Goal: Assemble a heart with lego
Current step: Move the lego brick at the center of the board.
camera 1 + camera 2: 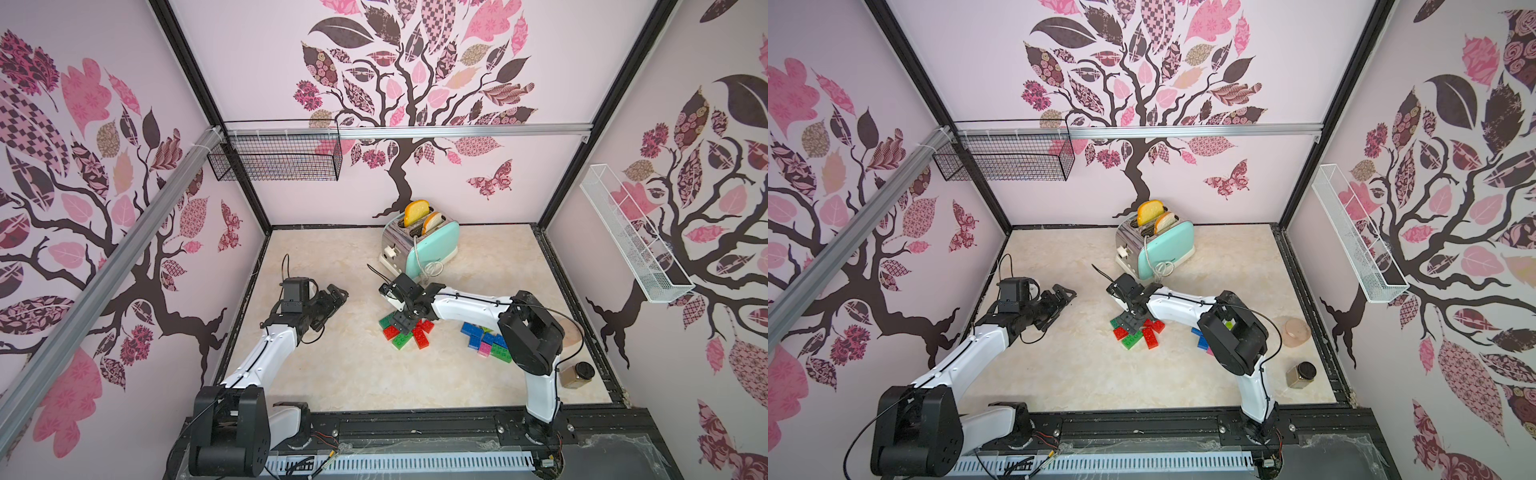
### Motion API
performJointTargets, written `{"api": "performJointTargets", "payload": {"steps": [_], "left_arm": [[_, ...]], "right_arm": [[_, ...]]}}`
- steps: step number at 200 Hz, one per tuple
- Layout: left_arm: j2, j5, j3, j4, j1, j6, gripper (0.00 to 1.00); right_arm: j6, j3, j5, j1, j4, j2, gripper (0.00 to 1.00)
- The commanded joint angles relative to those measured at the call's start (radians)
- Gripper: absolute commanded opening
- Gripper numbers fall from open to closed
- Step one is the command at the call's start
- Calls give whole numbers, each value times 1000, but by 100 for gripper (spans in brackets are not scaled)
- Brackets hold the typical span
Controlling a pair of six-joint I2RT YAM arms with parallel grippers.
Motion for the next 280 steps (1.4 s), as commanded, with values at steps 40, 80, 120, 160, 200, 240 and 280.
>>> {"api": "performJointTargets", "payload": {"steps": [40, 80, 120, 160, 200, 240, 280], "left_arm": [[-8, 22, -10, 22, 4, 10, 97], [-1, 44, -20, 35, 3, 11, 97], [-8, 53, -25, 43, 3, 6, 97], [5, 70, -13, 54, 4, 7, 97], [13, 101, -3, 70, 4, 25, 97], [48, 186, 36, 93, 1, 35, 97], [56, 200, 47, 99, -13, 39, 97]], "right_arm": [[126, -184, -94, -3, -17, -105, 92], [149, -280, -188, -4, 2, -176, 90], [172, -308, -178, -5, 1, -260, 90], [144, -219, -178, -63, -9, -252, 90], [77, -146, -226, -109, -7, -180, 88], [37, -107, -307, -114, 4, -117, 83], [21, -97, -311, -114, 15, -67, 77]]}}
